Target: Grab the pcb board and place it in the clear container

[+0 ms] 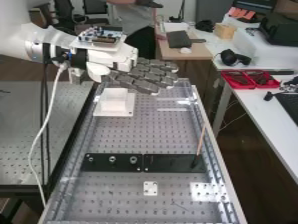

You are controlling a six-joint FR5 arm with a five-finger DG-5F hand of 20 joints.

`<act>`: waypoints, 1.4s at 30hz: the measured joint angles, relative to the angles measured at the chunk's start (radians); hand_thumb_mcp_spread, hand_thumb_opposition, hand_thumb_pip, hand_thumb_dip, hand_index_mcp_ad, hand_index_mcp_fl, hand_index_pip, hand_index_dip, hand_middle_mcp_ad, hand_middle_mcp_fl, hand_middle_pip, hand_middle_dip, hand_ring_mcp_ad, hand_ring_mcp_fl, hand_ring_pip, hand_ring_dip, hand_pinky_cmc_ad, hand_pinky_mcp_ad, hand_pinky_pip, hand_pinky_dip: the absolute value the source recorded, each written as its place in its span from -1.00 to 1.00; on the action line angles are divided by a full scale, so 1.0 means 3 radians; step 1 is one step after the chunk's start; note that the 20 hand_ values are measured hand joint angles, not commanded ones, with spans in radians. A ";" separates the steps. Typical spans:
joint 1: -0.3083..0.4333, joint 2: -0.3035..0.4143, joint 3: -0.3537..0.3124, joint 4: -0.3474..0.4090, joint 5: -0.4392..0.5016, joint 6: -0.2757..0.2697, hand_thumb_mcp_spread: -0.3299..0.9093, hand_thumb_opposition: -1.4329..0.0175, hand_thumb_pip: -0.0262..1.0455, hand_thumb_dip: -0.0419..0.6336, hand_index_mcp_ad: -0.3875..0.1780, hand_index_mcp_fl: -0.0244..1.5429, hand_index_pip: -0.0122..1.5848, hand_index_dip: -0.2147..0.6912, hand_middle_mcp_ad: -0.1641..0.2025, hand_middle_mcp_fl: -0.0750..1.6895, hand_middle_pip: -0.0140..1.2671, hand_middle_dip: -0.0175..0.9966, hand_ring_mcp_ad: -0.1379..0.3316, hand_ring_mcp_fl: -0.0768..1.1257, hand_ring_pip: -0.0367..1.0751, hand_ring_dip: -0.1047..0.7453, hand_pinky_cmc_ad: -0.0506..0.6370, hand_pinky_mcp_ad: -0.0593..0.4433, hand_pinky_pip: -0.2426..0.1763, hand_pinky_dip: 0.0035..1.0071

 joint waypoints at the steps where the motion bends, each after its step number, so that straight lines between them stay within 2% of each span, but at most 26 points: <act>1: -0.0014 -0.0025 -0.0027 0.0033 0.0024 0.0002 -0.47 0.97 -0.93 -0.83 0.35 -0.98 -0.98 -0.49 0.18 -0.91 -0.96 -0.91 -0.39 -0.86 -0.89 -0.73 -0.70 -0.56 0.11 -0.98; 4: -0.0053 -0.0084 -0.0075 0.0095 0.0064 0.0021 -0.45 0.95 -0.88 -0.86 0.40 -0.98 -0.98 -0.49 0.10 -0.91 -0.96 -0.91 -0.46 -0.86 -0.89 -0.73 -0.71 -0.62 0.11 -0.96; 5: -0.0074 -0.0116 -0.0091 0.0118 0.0077 0.0029 -0.36 0.87 -0.67 -0.83 0.40 -0.98 -0.98 -0.49 0.12 -0.91 -0.94 -0.91 -0.46 -0.86 -0.88 -0.74 -0.72 -0.62 0.11 -0.92; 6: -0.0089 -0.0140 -0.0101 0.0135 0.0090 0.0034 -0.22 0.76 -0.34 -0.79 0.40 -0.98 -0.95 -0.49 0.12 -0.91 -0.92 -0.91 -0.46 -0.86 -0.88 -0.74 -0.73 -0.62 0.11 -0.84; 7: -0.0102 -0.0162 -0.0108 0.0149 0.0104 0.0037 -0.11 0.67 -0.15 -0.76 0.38 -0.98 -0.95 -0.49 0.12 -0.91 -0.91 -0.92 -0.46 -0.87 -0.89 -0.76 -0.67 -0.62 0.11 -0.76; 10: -0.0133 -0.0219 -0.0119 0.0195 0.0144 0.0044 -0.02 0.37 -0.19 -0.71 0.35 -0.94 -0.92 -0.50 0.17 -0.90 -0.86 -0.92 -0.39 -0.87 -0.86 -0.79 -0.50 -0.56 0.06 -0.51; 13: -0.0157 -0.0276 -0.0119 0.0235 0.0187 0.0047 0.05 0.16 -0.04 -0.62 0.28 -0.91 -0.88 -0.51 0.16 -0.91 -0.83 -0.92 -0.26 -0.87 -0.86 -0.80 -0.32 -0.43 -0.05 -0.31; 14: -0.0165 -0.0300 -0.0115 0.0248 0.0204 0.0048 0.08 0.14 0.00 -0.62 0.28 -0.89 -0.88 -0.51 0.16 -0.91 -0.82 -0.92 -0.28 -0.87 -0.83 -0.80 -0.31 -0.42 -0.08 -0.28; 16: -0.0174 -0.0332 -0.0107 0.0261 0.0223 0.0050 0.07 0.06 0.01 -0.64 0.29 -0.90 -0.88 -0.50 0.16 -0.91 -0.82 -0.92 -0.20 -0.87 -0.84 -0.80 -0.23 -0.37 -0.13 -0.20; 18: -0.0184 -0.0378 -0.0092 0.0270 0.0237 0.0049 0.07 0.02 0.07 -0.58 0.29 -0.82 -0.86 -0.51 0.16 -0.91 -0.81 -0.92 -0.09 -0.87 -0.80 -0.80 -0.23 -0.30 -0.14 -0.12; 22: -0.0199 -0.0454 -0.0066 0.0290 0.0245 0.0048 0.08 -0.05 0.13 -0.55 0.28 -0.82 -0.78 -0.50 0.17 -0.91 -0.81 -0.90 -0.09 -0.87 -0.81 -0.79 -0.20 -0.29 -0.20 -0.09; 24: -0.0211 -0.0513 -0.0038 0.0300 0.0244 0.0039 0.07 -0.07 0.23 -0.47 0.28 -0.82 -0.66 -0.51 0.17 -0.91 -0.82 -0.90 -0.01 -0.87 -0.81 -0.80 -0.19 -0.30 -0.26 -0.10; 27: -0.0230 -0.0598 0.0020 0.0291 0.0232 0.0023 0.09 -0.11 0.25 -0.41 0.28 -0.82 -0.41 -0.51 0.17 -0.91 -0.79 -0.88 0.00 -0.87 -0.81 -0.79 -0.19 -0.30 -0.28 -0.10; 30: -0.0252 -0.0685 0.0088 0.0286 0.0198 -0.0005 0.11 -0.13 0.25 -0.35 0.28 -0.83 -0.04 -0.51 0.18 -0.91 -0.79 -0.88 0.04 -0.87 -0.80 -0.79 -0.19 -0.29 -0.28 -0.10; 34: -0.0270 -0.0743 0.0130 0.0328 0.0150 -0.0038 0.11 -0.15 0.33 -0.29 0.28 -0.87 0.33 -0.51 0.18 -0.91 -0.79 -0.87 0.06 -0.87 -0.81 -0.79 -0.18 -0.31 -0.28 -0.10; 39: -0.0266 -0.0768 0.0107 0.0526 0.0090 -0.0072 0.12 -0.19 0.36 -0.27 0.28 -0.88 0.58 -0.51 0.18 -0.91 -0.79 -0.84 0.07 -0.87 -0.80 -0.79 -0.14 -0.30 -0.28 -0.10; 42: -0.0255 -0.0803 0.0110 0.0554 0.0046 -0.0136 0.13 -0.19 0.37 -0.22 0.28 -0.89 0.70 -0.51 0.18 -0.91 -0.79 -0.84 0.07 -0.87 -0.81 -0.79 -0.14 -0.30 -0.28 -0.10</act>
